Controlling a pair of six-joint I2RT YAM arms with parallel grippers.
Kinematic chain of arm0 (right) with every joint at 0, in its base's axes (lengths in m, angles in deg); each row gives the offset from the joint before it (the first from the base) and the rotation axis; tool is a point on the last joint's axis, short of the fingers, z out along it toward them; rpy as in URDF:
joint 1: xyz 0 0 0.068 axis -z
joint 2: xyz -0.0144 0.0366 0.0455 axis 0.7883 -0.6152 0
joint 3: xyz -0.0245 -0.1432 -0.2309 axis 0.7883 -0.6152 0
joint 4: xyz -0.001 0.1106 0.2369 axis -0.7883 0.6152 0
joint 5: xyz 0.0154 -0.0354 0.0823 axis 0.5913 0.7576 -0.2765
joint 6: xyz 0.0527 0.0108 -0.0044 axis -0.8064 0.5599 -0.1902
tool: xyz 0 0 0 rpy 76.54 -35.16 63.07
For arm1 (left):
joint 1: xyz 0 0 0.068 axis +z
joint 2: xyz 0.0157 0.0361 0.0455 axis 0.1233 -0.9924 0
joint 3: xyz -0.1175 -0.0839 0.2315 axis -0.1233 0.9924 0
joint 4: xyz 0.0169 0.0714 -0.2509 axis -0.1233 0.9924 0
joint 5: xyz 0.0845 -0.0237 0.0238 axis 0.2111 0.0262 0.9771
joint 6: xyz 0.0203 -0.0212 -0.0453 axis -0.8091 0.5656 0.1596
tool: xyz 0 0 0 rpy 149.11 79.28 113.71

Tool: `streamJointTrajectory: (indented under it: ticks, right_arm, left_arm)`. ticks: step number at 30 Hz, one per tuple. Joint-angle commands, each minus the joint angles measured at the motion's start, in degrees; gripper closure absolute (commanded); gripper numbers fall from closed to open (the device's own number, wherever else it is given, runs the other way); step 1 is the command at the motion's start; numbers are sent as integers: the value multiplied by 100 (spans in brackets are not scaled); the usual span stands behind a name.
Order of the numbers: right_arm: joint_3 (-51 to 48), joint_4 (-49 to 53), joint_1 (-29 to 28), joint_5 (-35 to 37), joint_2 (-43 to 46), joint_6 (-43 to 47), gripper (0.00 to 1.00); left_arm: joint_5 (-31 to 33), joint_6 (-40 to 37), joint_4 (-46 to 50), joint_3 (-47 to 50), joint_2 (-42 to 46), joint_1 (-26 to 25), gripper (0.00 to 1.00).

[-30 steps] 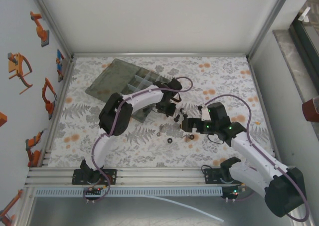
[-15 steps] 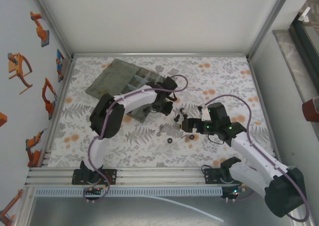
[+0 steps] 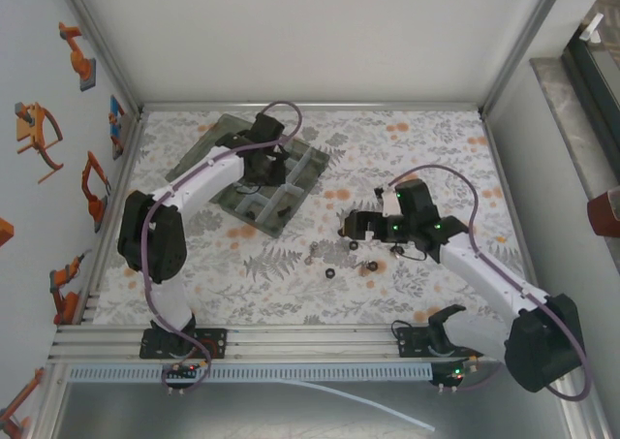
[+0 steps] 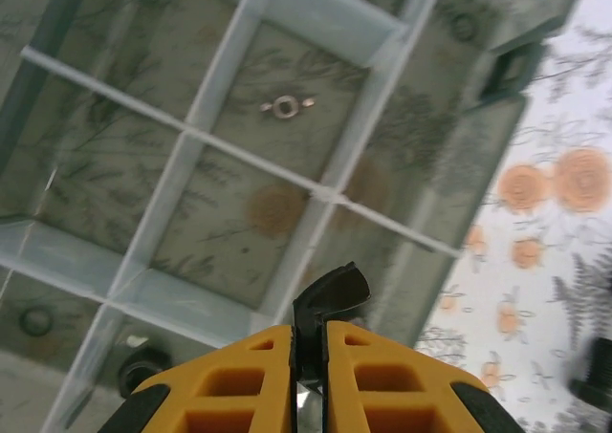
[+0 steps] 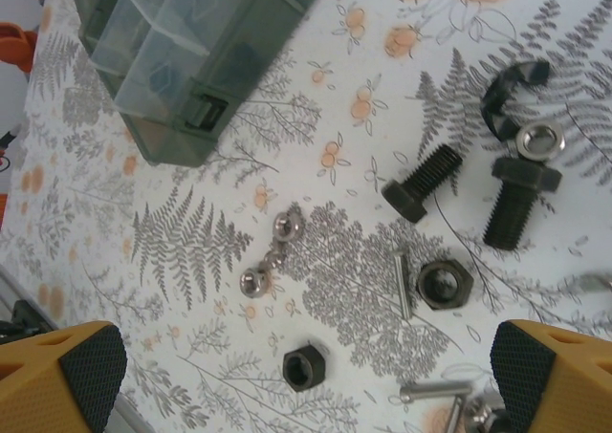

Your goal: Sort the screws and nuts into containers

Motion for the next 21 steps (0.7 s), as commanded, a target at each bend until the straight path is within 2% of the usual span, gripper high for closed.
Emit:
streamJointTrajectory:
  ticks: [1, 7, 14, 21]
  right_arm:
    - [184, -508, 25, -214, -292, 119, 1]
    - [200, -1297, 25, -351, -747, -35, 0]
    - [262, -1340, 25, -356, -1164, -49, 0]
    - [215, -1235, 25, -242, -1107, -59, 1]
  left_arm:
    - [199, 76, 150, 53, -60, 144, 92]
    - [182, -25, 149, -69, -371, 411, 91]
    - [113, -161, 122, -147, -745, 493, 89]
    - [97, -275, 20, -228, -746, 509, 80]
